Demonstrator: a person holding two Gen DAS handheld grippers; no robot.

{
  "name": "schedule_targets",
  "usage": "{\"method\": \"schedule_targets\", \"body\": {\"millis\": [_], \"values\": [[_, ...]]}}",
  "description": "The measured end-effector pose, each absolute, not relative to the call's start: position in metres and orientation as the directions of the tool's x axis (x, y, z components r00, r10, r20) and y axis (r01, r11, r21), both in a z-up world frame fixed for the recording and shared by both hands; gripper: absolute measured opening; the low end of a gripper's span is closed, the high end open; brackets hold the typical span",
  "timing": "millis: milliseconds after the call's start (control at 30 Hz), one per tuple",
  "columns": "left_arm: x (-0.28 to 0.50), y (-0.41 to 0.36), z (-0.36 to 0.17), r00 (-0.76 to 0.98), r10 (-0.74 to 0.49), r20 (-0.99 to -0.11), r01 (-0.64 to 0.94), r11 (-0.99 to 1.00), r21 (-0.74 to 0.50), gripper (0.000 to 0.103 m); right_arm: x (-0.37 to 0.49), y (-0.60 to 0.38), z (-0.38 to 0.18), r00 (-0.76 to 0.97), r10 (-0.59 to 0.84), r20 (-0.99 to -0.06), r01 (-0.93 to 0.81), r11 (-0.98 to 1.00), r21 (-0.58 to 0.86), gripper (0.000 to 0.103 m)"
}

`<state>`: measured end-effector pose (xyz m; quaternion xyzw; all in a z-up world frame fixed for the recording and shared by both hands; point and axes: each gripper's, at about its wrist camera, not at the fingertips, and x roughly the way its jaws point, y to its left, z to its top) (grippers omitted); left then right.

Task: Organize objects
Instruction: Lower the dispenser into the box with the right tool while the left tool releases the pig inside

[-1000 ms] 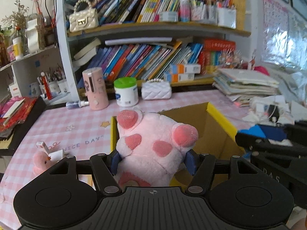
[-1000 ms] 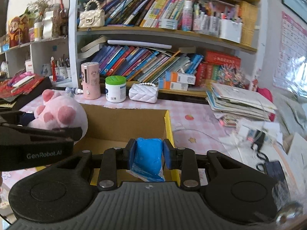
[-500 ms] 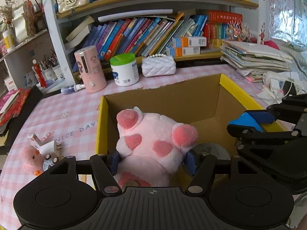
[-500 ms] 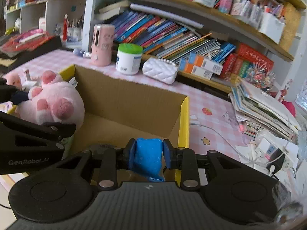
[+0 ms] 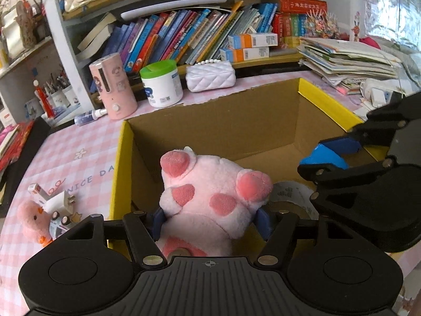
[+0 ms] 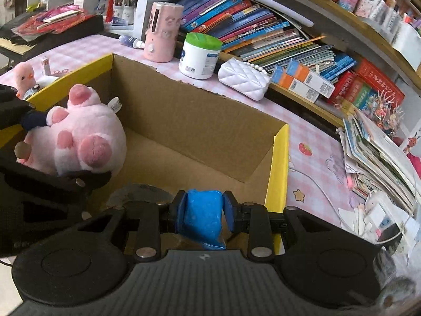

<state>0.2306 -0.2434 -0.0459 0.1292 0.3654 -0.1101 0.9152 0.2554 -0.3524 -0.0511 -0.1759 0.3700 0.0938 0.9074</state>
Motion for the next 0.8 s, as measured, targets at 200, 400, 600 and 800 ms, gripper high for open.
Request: {"method": "schedule_targets", "body": {"millis": [200,400,600,800], "values": [[0.232,-0.25,-0.052,0.713,-0.092,-0.695,0.322,0.924,0.208,0.072,0.256,-0.35,-0.053,0.702,0.024,-0.712,-0.32,0.904,-0.285,0.029],[0.235,-0.251,-0.053,0.72,-0.081,-0.689,0.326,0.916,0.233,0.073,0.253,-0.349,-0.056,0.706,0.003,-0.708,-0.317,0.896,-0.312,0.029],[0.24,-0.254,-0.054,0.73,-0.07,-0.68,0.332,0.906,0.263,0.074,0.248,-0.352,-0.053,0.701,-0.012,-0.713,-0.28,0.915,-0.291,0.029],[0.24,-0.25,-0.048,0.724,-0.072,-0.686,0.313,0.921,0.233,0.078,0.247,-0.352,-0.054,0.708,-0.031,-0.705,-0.251,0.923,-0.293,0.035]]}}
